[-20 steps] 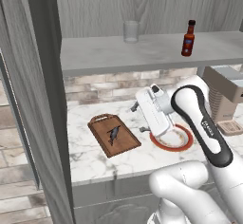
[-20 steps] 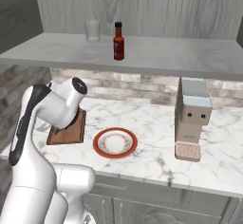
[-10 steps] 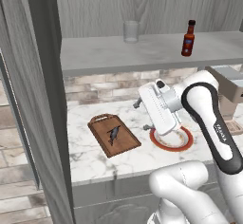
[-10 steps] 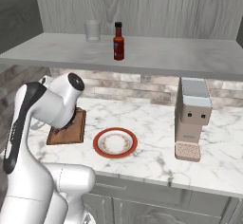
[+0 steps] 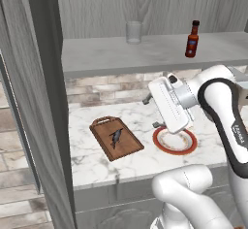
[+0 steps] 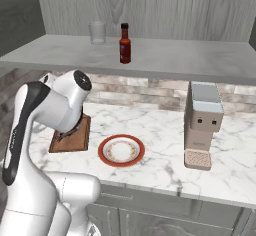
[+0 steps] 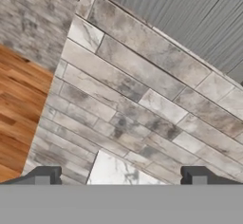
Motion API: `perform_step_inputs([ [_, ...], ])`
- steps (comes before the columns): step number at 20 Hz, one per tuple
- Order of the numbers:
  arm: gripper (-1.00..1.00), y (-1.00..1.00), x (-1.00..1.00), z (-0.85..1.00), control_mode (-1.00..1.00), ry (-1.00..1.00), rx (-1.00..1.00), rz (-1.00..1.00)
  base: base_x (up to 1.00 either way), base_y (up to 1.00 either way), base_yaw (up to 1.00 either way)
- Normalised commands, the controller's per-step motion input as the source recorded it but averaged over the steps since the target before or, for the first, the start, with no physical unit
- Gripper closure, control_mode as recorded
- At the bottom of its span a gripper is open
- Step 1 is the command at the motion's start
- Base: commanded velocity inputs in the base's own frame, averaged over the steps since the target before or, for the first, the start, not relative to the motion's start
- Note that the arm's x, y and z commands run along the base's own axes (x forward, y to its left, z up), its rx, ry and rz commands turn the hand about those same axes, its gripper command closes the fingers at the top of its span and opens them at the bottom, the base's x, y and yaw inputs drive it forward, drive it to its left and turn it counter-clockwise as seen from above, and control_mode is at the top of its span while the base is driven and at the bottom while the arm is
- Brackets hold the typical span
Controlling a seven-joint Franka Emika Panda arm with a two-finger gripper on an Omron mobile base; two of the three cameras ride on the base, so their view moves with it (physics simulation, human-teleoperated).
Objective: Pick the fish from the plate and place it on the cutting board. Then pick the condiment bottle from the cabinet and place it next to the cutting board.
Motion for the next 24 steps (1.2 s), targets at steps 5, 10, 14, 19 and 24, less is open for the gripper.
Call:
perform_step_inputs([
  [5, -1.0, -0.25, -0.14, 0.33, -1.0, 0.0, 0.02, 0.0, 0.0, 0.0, 0.0],
  [10, -1.0, -0.25, -0.09, 0.36, -1.0, 0.0, 0.02, 0.0, 0.0, 0.0, 0.0],
  [14, -1.0, -0.24, -0.07, 0.37, -1.0, 0.0, 0.01, 0.0, 0.0, 0.0, 0.0],
  [19, -1.0, -0.24, -0.08, 0.34, -1.0, 0.0, 0.0, -0.01, 0.0, 0.0, 0.0],
  [24, -1.0, -0.26, -0.12, 0.24, -1.0, 0.0, 0.0, -0.03, 0.0, 0.0, 0.0],
])
